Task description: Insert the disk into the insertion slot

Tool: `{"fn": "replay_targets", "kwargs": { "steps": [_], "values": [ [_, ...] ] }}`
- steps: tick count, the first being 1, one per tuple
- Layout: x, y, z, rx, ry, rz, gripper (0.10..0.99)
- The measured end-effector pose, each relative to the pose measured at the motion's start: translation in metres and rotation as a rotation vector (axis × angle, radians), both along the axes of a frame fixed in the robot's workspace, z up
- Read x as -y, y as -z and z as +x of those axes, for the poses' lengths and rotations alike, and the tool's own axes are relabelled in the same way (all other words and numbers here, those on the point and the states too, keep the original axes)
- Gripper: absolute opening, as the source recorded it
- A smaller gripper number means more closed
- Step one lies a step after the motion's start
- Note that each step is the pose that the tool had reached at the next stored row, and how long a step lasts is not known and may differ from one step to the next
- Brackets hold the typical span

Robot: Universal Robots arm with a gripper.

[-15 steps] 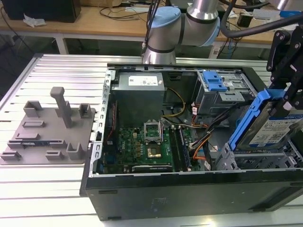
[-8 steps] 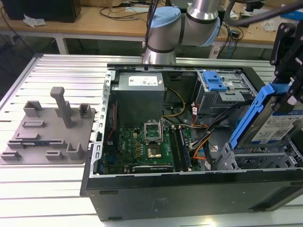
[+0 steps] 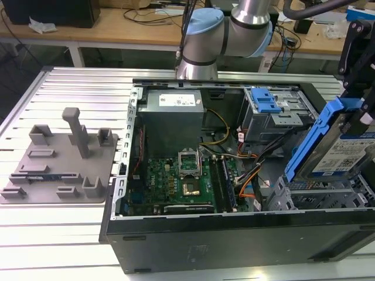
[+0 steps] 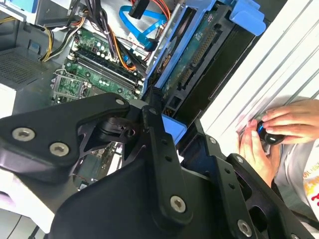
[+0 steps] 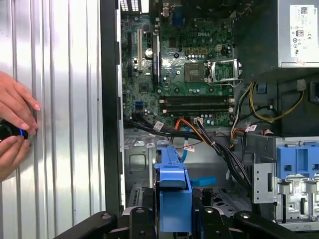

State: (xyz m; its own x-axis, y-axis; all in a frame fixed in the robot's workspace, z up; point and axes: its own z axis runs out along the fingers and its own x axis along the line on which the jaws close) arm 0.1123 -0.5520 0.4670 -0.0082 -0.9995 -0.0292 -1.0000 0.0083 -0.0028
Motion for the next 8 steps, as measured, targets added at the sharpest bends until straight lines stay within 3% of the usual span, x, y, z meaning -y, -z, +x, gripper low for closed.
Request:
{"fn": "replay_targets", "kwargs": {
  "steps": [2, 8],
  "values": [
    [0.0000, 0.0002, 0.0037, -0.0008, 0.000, 0.000, 0.365],
    [0.0000, 0.0004, 0.0038, -0.0023, 0.000, -0.001, 0.365]
  ]
}}
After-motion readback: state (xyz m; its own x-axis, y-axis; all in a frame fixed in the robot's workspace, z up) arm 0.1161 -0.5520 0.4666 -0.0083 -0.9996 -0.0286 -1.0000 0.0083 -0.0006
